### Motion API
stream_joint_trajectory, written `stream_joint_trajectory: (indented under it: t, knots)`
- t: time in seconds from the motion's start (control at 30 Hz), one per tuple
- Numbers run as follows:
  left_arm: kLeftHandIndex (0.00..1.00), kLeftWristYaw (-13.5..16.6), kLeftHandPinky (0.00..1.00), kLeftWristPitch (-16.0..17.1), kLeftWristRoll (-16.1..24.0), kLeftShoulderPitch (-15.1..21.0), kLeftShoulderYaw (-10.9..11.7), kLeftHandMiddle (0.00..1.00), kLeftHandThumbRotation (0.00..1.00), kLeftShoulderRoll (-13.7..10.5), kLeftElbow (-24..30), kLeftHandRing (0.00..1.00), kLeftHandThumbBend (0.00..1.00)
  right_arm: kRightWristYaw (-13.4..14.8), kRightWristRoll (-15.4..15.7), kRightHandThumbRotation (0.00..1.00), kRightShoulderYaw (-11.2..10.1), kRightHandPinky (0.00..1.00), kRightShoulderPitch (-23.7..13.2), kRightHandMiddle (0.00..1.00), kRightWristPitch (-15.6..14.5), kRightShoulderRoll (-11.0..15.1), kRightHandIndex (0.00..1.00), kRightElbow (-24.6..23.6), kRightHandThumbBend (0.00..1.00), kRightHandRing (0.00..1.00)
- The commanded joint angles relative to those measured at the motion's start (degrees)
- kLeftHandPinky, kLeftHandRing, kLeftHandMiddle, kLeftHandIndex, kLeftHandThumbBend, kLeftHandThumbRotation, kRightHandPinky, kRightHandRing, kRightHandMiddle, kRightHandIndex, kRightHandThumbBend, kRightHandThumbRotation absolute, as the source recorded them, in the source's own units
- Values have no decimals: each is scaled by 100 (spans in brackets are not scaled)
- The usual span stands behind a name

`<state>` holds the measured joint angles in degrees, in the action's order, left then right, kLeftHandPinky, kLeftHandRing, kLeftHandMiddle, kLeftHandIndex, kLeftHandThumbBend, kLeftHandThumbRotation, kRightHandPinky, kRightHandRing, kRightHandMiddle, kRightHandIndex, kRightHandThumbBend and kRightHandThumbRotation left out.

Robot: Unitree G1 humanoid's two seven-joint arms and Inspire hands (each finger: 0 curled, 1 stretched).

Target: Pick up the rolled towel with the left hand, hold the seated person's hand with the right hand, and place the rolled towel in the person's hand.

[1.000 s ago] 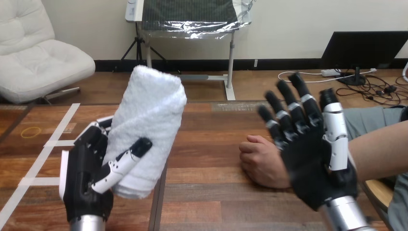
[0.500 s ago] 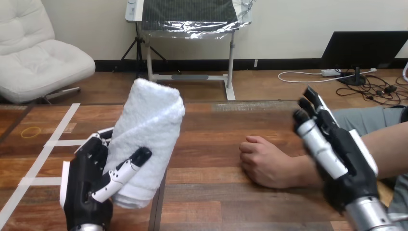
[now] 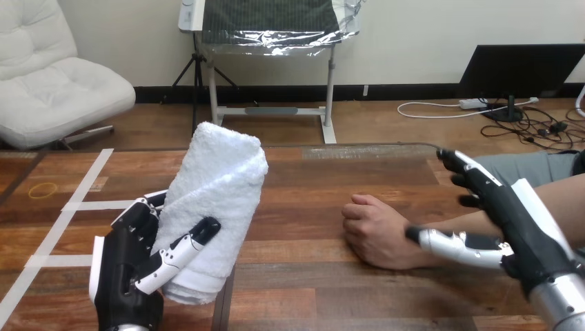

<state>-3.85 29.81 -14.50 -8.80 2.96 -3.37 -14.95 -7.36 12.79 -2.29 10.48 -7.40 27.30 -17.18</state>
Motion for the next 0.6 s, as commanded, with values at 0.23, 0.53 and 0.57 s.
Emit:
stream_joint_trajectory:
  t: [0.23, 0.53, 0.57]
  knots:
    - [52, 115, 45, 98, 592, 1279, -35, 43, 5, 67, -110, 42, 70, -516, 1745, 0, 479, 82, -1546, 90, 304, 1286, 87, 665, 86, 89]
    - [52, 116, 42, -134, 755, 1540, -48, 43, 2, 44, -255, 41, 68, -796, 2205, 0, 677, 84, -1820, 89, 323, 1492, 86, 1038, 88, 89]
    - [52, 108, 42, -159, 759, 1569, -47, 43, 2, 46, -269, 41, 68, -825, 2247, 0, 696, 84, -1848, 89, 333, 1512, 86, 1075, 88, 90]
